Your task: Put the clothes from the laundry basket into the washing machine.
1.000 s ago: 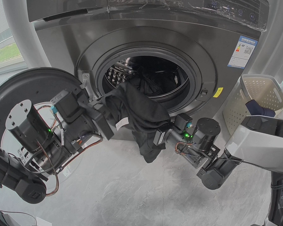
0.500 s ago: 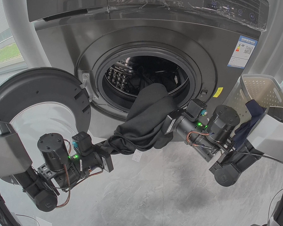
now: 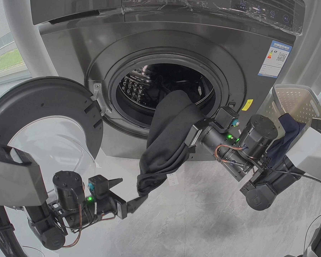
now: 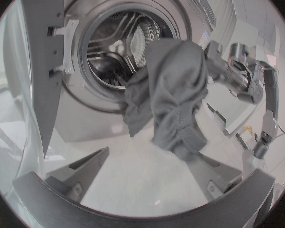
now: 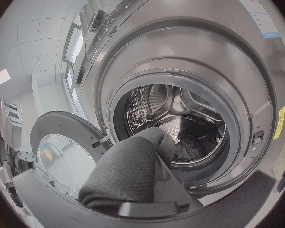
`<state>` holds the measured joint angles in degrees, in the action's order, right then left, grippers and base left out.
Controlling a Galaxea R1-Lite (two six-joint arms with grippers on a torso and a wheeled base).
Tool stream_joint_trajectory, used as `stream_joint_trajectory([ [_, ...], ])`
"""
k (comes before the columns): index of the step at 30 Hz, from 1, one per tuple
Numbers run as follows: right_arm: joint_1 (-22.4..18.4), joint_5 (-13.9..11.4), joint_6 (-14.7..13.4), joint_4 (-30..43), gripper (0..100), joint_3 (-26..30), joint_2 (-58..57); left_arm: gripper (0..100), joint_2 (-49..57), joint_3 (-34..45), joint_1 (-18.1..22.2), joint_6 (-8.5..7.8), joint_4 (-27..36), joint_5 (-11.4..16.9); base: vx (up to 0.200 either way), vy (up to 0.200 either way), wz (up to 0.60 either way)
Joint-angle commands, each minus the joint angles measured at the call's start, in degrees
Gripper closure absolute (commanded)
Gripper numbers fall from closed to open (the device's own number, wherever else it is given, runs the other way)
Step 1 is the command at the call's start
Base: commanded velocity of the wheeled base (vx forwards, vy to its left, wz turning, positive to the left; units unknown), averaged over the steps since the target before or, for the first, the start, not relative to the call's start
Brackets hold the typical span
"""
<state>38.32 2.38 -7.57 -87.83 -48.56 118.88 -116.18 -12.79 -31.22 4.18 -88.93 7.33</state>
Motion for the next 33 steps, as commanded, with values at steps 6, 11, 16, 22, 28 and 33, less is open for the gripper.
stream_joint_trajectory([
  [6, 0.1, 0.0, -0.2, 0.0, 100, -1.2, 0.2, 0, -1.2, 10.5, -5.6, -3.92, 0.0, 4.5, 0.0, 0.0, 0.0],
  [11, 0.6, 0.0, -0.3, -0.1, 100, -0.7, 0.2, 0, -0.7, 2.6, -7.6, -4.01, 0.0, 5.0, 0.0, 0.0, 0.0],
  [16, 1.6, 0.1, -0.3, -0.1, 100, 0.4, 0.3, 0, -1.0, -8.8, -7.1, -1.28, 0.1, 4.2, 0.0, 0.0, 0.0],
  [22, 2.3, 0.8, -0.3, 0.0, 100, 0.4, 1.1, 0, -1.9, -17.1, -7.0, -0.31, 0.2, 2.9, 0.0, 0.0, 0.0],
  [28, 3.3, 0.8, -0.3, 0.1, 100, 0.4, 1.7, 0, -6.0, -23.5, -6.3, 0.21, 0.2, 2.3, 0.0, 0.0, 0.0],
  [33, 4.0, 0.9, -0.3, 0.1, 100, 1.2, 1.1, 0, -9.2, -28.1, -4.3, 0.3, 0.2, 2.3, 0.0, 0.0, 0.0],
])
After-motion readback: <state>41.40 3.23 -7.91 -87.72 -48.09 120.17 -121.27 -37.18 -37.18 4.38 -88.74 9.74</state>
